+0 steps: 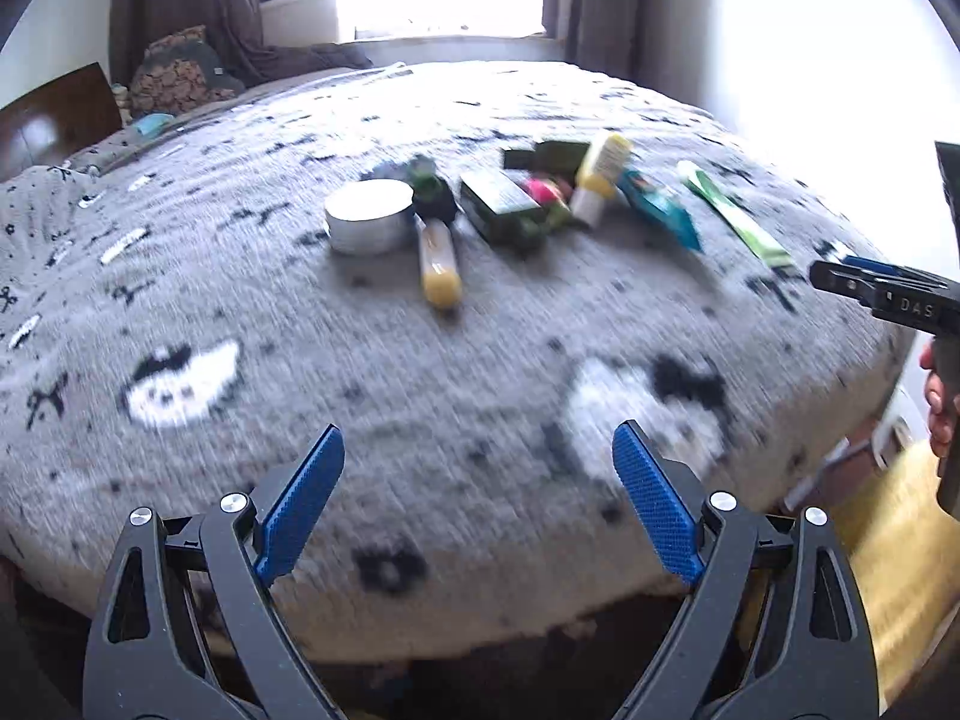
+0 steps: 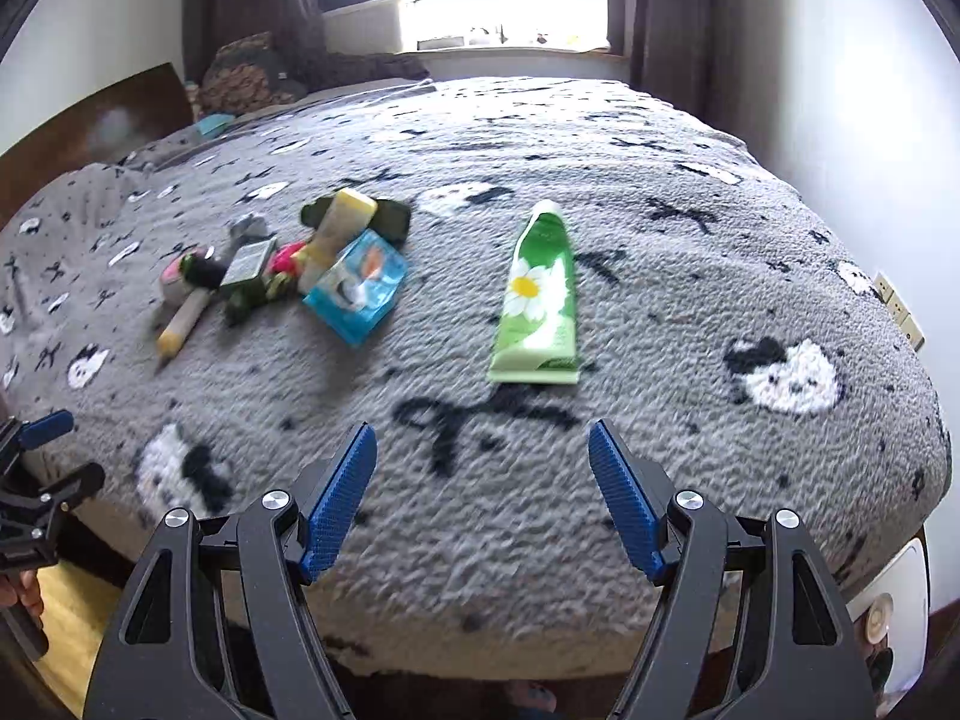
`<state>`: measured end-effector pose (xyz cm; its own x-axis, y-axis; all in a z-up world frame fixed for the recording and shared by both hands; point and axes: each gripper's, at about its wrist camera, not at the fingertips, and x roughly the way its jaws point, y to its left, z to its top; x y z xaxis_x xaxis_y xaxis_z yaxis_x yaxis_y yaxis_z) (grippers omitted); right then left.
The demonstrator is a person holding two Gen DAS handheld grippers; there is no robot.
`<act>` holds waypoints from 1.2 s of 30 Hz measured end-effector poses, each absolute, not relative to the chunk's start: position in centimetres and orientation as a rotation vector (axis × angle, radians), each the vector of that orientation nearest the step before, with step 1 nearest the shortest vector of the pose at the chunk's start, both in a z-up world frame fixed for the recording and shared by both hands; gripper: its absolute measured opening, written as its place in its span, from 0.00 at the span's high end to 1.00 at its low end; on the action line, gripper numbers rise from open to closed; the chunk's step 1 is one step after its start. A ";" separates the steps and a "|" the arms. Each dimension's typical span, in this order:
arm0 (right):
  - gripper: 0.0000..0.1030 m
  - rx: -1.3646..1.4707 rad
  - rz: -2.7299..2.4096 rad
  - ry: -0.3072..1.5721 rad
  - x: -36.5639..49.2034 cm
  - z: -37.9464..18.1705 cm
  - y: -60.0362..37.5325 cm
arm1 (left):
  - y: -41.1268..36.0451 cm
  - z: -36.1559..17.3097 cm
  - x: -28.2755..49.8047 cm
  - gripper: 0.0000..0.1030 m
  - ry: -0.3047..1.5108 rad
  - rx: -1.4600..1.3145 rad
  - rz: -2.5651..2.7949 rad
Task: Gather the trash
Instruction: 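Move left tool to yellow-capped tube while right tool reaches green daisy tube, then close left tool on yellow-capped tube while right tool grasps green daisy tube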
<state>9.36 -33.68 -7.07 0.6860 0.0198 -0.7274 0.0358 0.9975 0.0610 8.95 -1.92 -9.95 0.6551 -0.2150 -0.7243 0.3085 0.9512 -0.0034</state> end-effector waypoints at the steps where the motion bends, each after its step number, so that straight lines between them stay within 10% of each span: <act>1: 0.28 0.075 -0.019 0.817 10.3 -7.0 -34.2 | -1.8 -9.7 10.0 0.16 0.802 0.119 -0.282; 10: 0.28 0.186 -0.079 0.858 19.3 -8.4 -37.7 | -1.9 -9.6 17.9 0.21 0.835 0.068 -0.216; 20: 0.29 0.245 -0.075 0.900 24.5 -9.9 -38.6 | -3.8 -11.7 22.2 0.53 0.904 0.049 -0.217; 30: 0.58 0.131 -0.084 0.930 25.6 -11.2 -37.1 | -4.9 -12.7 22.6 0.70 0.911 0.094 -0.185; 36: 0.58 0.112 -0.088 0.903 24.6 -10.2 -37.0 | -4.5 -12.5 22.2 0.82 0.903 0.084 -0.200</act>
